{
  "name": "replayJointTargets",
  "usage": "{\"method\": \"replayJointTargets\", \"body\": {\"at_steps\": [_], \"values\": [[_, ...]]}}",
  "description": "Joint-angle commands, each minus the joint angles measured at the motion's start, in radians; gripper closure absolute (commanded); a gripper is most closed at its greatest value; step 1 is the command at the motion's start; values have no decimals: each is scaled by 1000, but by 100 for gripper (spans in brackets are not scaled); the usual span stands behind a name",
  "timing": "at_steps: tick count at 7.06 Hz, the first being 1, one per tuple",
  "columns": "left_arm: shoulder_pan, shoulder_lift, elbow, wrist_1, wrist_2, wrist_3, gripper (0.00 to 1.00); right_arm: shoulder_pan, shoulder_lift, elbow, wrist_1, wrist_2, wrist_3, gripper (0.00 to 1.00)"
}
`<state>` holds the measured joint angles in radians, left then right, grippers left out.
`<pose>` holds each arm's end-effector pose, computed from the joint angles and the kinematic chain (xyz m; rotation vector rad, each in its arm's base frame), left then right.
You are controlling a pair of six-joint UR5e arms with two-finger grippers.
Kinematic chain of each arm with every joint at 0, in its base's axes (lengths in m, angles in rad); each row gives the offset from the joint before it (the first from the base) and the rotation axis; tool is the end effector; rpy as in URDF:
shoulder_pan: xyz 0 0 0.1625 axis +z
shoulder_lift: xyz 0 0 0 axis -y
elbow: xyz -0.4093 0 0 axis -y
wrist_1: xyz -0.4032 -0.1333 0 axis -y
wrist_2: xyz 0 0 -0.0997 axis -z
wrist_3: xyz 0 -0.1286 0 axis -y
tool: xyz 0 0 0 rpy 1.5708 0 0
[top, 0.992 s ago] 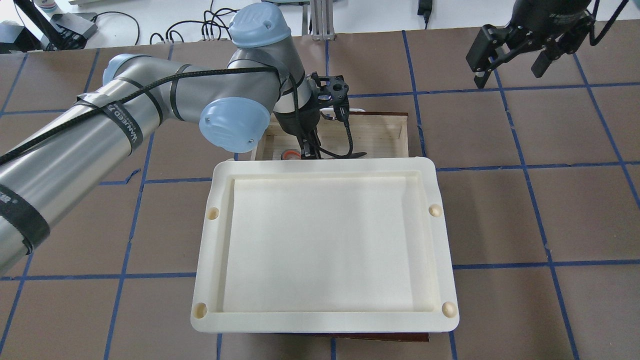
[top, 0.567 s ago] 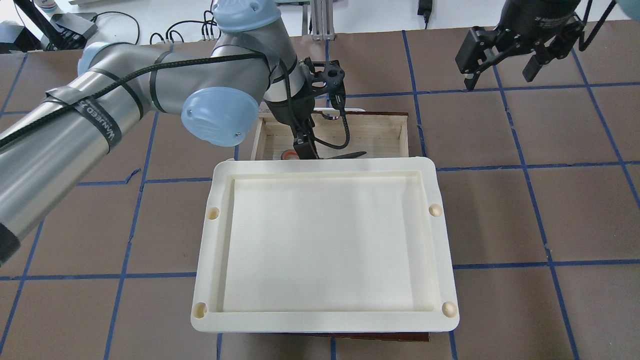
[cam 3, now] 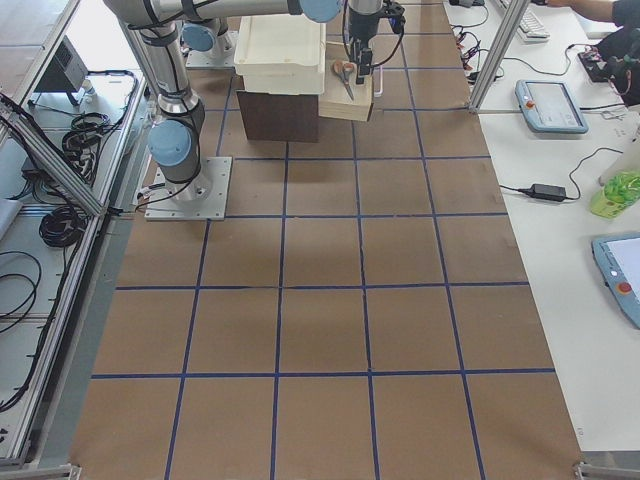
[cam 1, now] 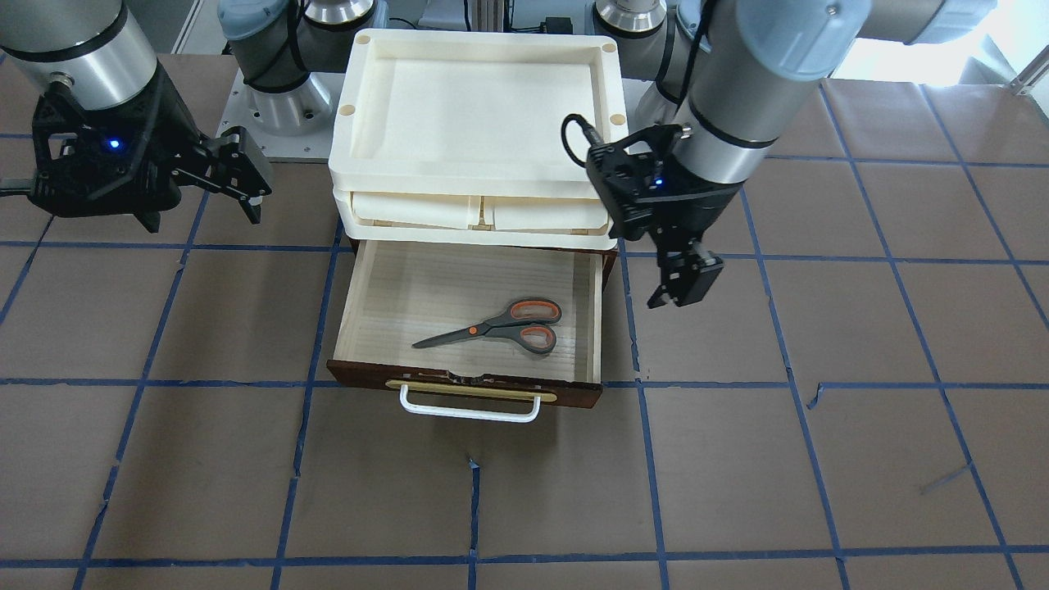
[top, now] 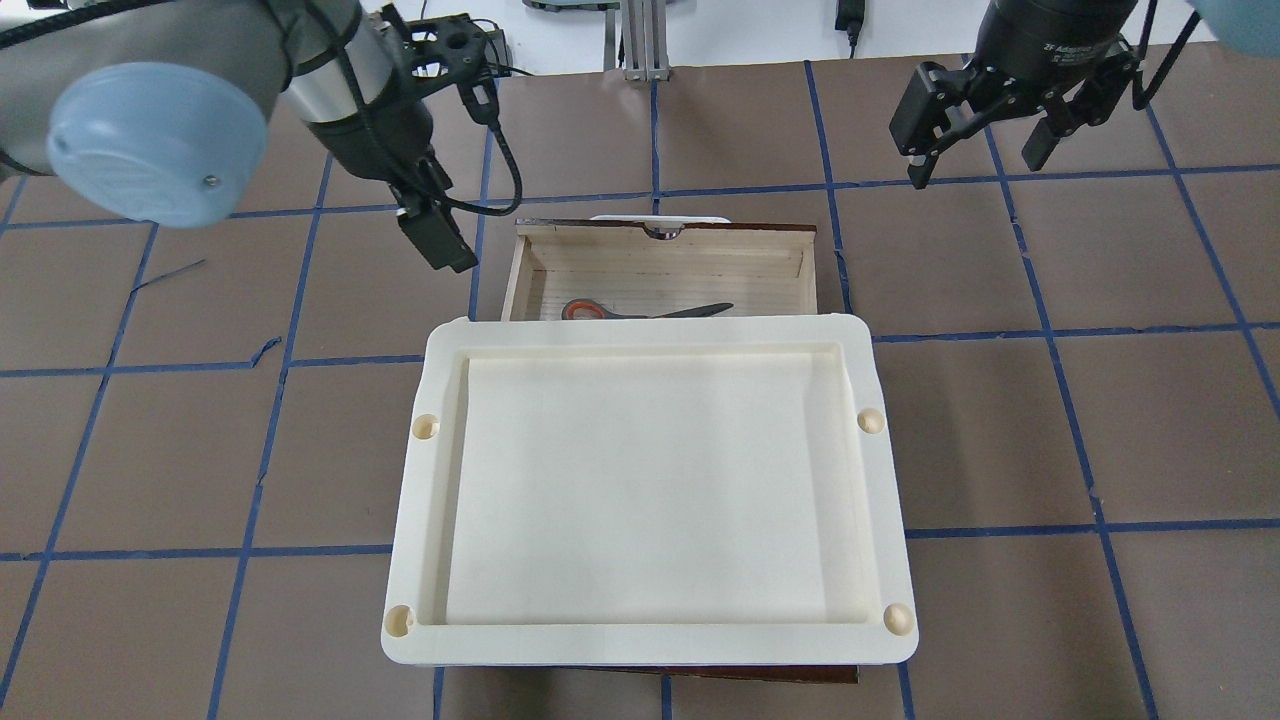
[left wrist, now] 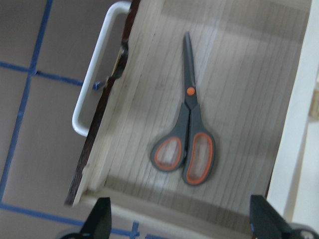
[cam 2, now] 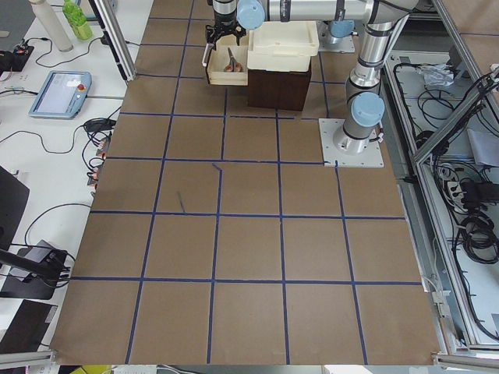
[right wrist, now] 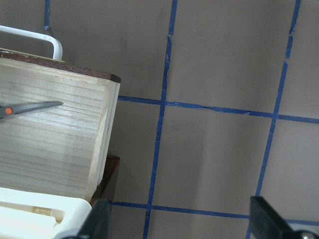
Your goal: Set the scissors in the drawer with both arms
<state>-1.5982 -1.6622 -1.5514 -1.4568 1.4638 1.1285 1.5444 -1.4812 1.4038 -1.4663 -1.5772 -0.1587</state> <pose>-0.1619 -0.5403 0.4175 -1.6796 -2.5688 0.1409 0.1183 -0.5381 0.4701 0.2075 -3.1306 -0.0432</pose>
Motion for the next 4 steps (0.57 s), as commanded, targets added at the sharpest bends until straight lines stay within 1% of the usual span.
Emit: {"method": "replayJointTargets", "body": {"at_steps": [1, 2, 3, 4], "values": [[142, 102, -16, -30, 58, -106, 3, 0, 2, 7, 0, 0, -4, 0], [170, 131, -16, -49, 59, -221, 3, -1, 2, 7, -2, -1, -12, 0], [168, 156, -16, -85, 62, -430, 3, -1, 2, 7, -2, 0, -15, 0], [167, 153, -16, -89, 96, -593, 3, -1, 2, 7, -2, 0, -15, 0]]}}
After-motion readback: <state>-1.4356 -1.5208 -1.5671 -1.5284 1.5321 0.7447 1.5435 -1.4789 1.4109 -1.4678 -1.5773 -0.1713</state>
